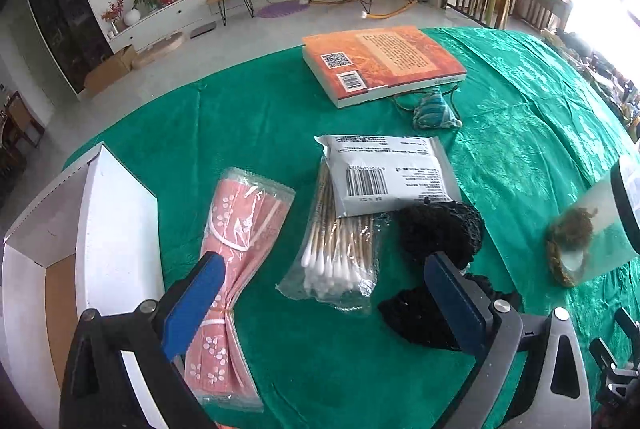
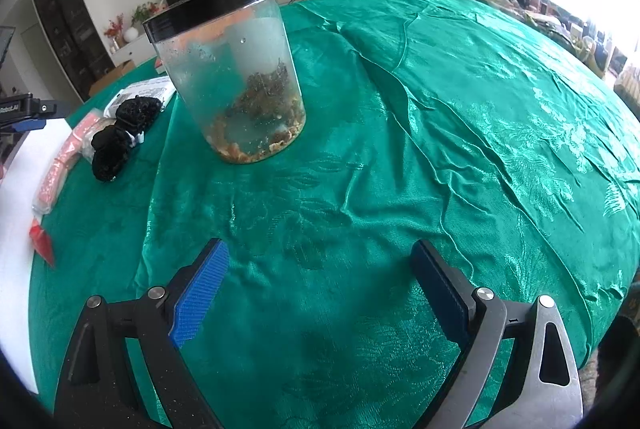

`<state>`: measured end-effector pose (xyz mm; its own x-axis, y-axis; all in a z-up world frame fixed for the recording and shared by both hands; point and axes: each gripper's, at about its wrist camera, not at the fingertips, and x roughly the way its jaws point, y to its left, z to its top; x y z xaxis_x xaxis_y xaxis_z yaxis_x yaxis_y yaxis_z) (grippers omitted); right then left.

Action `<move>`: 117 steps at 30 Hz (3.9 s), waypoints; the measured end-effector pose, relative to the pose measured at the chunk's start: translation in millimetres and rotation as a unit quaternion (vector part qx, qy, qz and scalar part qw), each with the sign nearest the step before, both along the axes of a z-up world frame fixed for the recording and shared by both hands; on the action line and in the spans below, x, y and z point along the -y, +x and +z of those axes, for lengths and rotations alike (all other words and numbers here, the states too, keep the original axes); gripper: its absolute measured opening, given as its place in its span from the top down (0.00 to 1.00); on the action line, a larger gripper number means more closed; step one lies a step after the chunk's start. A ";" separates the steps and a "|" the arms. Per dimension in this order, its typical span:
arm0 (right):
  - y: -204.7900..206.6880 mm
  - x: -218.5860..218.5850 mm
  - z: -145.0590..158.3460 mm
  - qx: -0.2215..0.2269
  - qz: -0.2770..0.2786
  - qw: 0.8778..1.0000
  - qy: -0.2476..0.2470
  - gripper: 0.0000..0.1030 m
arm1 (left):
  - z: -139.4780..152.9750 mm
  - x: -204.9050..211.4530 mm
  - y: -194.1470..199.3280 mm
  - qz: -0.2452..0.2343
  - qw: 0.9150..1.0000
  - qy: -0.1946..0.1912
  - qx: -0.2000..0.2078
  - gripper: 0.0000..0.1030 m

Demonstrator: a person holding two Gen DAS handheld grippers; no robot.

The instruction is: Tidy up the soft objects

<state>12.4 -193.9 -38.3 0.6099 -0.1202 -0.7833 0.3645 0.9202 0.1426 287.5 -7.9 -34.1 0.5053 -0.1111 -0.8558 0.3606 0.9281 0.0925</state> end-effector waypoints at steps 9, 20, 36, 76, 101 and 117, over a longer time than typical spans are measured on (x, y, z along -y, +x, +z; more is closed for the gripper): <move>0.0 0.5 -0.2 -0.001 0.000 1.000 -0.002 0.08 | -63.6 34.3 29.1 0.001 0.999 0.039 -0.030 0.31; -1.5 1.7 1.5 0.005 -0.002 1.000 0.008 0.08 | -49.2 35.7 -83.3 -0.052 0.995 -0.035 -0.080 0.70; 22.6 -23.6 25.2 0.067 0.127 0.986 0.082 0.09 | -32.4 -10.2 -216.9 -0.009 0.994 -0.099 -0.038 0.70; 59.7 82.7 -2.0 -0.016 0.012 0.999 -0.045 0.17 | -73.2 103.7 -122.3 0.026 0.998 -0.061 0.017 0.00; 62.6 76.2 -7.2 -0.038 0.022 0.997 -0.070 0.09 | -74.4 102.0 -120.2 0.026 0.998 -0.062 0.020 0.00; 63.1 76.0 -7.3 -0.038 0.022 0.997 -0.070 0.09 | -74.5 101.8 -119.9 0.026 0.998 -0.062 0.021 0.00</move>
